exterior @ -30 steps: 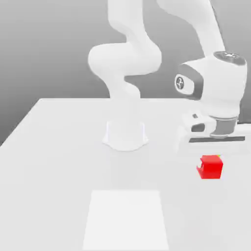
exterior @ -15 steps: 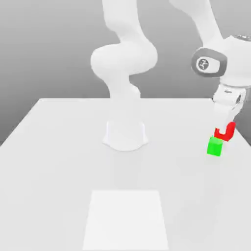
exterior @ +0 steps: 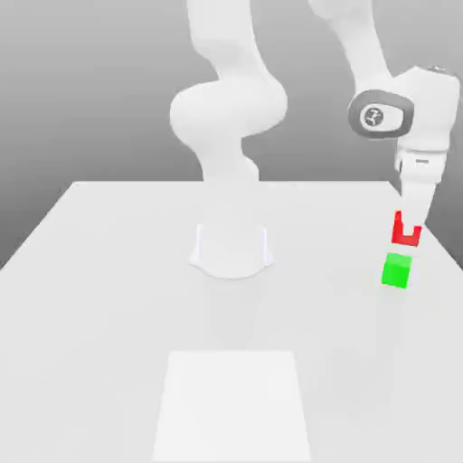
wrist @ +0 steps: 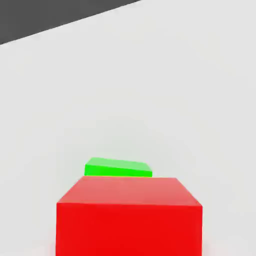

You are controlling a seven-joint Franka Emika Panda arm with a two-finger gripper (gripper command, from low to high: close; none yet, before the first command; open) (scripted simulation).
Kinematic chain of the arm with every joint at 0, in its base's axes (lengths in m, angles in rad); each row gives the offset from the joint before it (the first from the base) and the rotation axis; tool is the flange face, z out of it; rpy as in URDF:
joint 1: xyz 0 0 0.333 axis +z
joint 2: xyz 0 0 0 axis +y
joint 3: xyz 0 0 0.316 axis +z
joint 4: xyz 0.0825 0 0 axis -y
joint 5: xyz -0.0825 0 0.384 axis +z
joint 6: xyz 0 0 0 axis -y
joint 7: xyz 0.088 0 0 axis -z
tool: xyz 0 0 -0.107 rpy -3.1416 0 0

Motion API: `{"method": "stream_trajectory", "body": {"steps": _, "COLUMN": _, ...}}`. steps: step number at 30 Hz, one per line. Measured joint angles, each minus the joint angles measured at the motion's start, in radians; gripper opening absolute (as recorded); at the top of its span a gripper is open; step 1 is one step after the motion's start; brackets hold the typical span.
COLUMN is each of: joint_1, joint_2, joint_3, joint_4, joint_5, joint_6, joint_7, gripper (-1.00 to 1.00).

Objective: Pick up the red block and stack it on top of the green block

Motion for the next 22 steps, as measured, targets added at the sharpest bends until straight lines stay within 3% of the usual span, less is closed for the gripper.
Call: {"method": "stream_trajectory", "body": {"steps": 22, "joint_1": -0.107, "joint_2": 0.193, "joint_3": 0.014, "joint_4": 0.005, "joint_5": -0.343, "joint_6": 0.141, "joint_7": 0.239, "gripper": -1.0}}
